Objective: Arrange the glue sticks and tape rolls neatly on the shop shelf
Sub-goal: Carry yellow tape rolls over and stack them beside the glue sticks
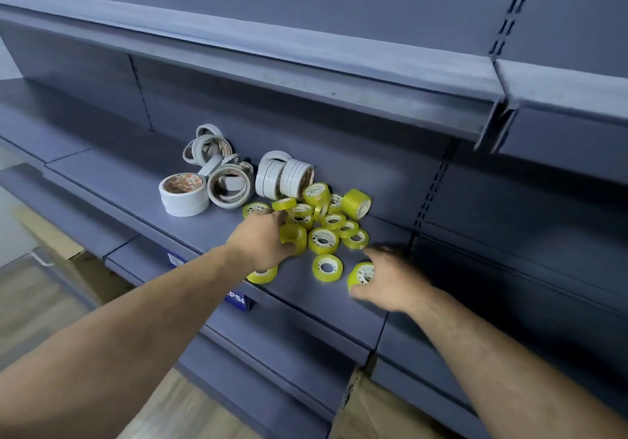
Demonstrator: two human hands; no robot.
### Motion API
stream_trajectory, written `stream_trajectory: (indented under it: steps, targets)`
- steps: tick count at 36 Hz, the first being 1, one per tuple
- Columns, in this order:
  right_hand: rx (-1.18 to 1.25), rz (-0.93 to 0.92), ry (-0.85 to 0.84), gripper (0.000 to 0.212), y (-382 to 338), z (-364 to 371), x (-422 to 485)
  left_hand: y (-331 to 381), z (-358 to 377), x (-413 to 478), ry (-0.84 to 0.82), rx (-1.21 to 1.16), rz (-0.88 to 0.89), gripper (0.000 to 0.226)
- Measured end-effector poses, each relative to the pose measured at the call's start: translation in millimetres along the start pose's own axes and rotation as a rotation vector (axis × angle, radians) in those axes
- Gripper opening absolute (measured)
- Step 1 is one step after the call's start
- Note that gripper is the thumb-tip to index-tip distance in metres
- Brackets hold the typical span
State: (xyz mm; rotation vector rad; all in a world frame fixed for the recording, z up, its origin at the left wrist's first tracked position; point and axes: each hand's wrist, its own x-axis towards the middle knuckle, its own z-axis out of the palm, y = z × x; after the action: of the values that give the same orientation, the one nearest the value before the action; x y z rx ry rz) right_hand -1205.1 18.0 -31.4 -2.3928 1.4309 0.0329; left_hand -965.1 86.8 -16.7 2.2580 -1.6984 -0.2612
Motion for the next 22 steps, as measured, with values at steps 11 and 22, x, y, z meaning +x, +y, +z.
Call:
stream_trajectory:
  steps: [11, 22]
  targets:
    - [0.046, 0.133, 0.015, 0.056, -15, 5, 9, -10, 5, 31, -0.053, 0.039, 0.193, 0.031]
    - [0.116, 0.157, 0.116, 0.076, -17, 8, 1, -19, 8, 44, 0.125, -0.093, 0.335, 0.067]
